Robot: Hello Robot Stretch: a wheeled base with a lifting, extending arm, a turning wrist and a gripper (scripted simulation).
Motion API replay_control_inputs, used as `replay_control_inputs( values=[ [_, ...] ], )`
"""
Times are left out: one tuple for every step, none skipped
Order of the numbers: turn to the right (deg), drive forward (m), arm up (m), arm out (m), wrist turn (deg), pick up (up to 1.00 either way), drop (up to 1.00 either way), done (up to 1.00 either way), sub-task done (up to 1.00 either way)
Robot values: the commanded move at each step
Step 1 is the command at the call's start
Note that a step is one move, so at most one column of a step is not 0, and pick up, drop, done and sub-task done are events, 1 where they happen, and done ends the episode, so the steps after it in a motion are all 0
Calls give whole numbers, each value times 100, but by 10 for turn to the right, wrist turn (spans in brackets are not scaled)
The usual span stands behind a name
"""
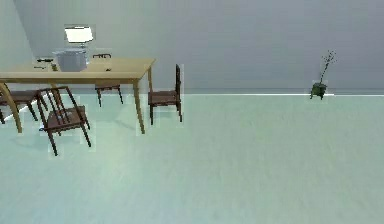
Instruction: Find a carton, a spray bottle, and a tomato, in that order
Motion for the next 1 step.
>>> replay_control_inputs(
  values=[
    [-210, 0, 0, 0, 0, 0, 0, 0, 0]
  ],
)
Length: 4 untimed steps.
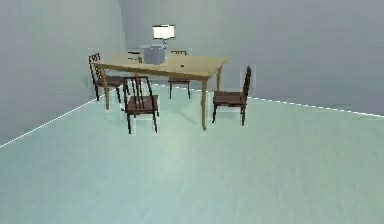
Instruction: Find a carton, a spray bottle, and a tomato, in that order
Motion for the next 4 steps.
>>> replay_control_inputs(
  values=[
    [-30, 0, 0, 0, 0, 0, 0, 0, 0],
    [0, 100, 0, 0, 0, 0, 0, 0, 0],
    [0, 55, 0, 0, 0, 0, 0, 0, 0],
    [-150, 0, 0, 0, 0, 0, 0, 0, 0]
  ],
)
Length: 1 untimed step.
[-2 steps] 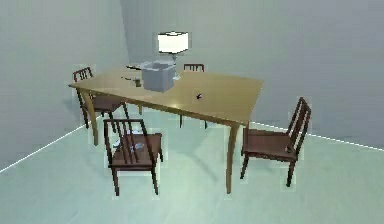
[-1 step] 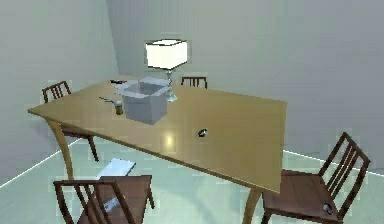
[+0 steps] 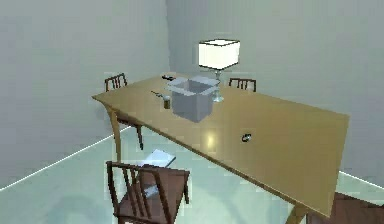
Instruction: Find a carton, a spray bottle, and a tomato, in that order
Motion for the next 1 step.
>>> replay_control_inputs(
  values=[
    [0, 0, 0, 0, 0, 0, 0, 0, 100]
  ],
)
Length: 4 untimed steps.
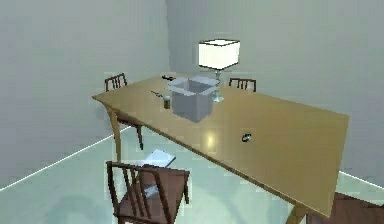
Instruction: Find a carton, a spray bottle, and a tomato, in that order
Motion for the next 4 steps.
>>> replay_control_inputs(
  values=[
    [-450, 0, 0, 0, 0, 0, 0, 0, 0],
    [-450, 0, 0, 0, 0, 0, 0, 0, 0],
    [-450, 0, 0, 0, 0, 0, 0, 0, 0],
    [-390, 0, 0, 0, 0, 0, 0, 0, 0]
  ],
)
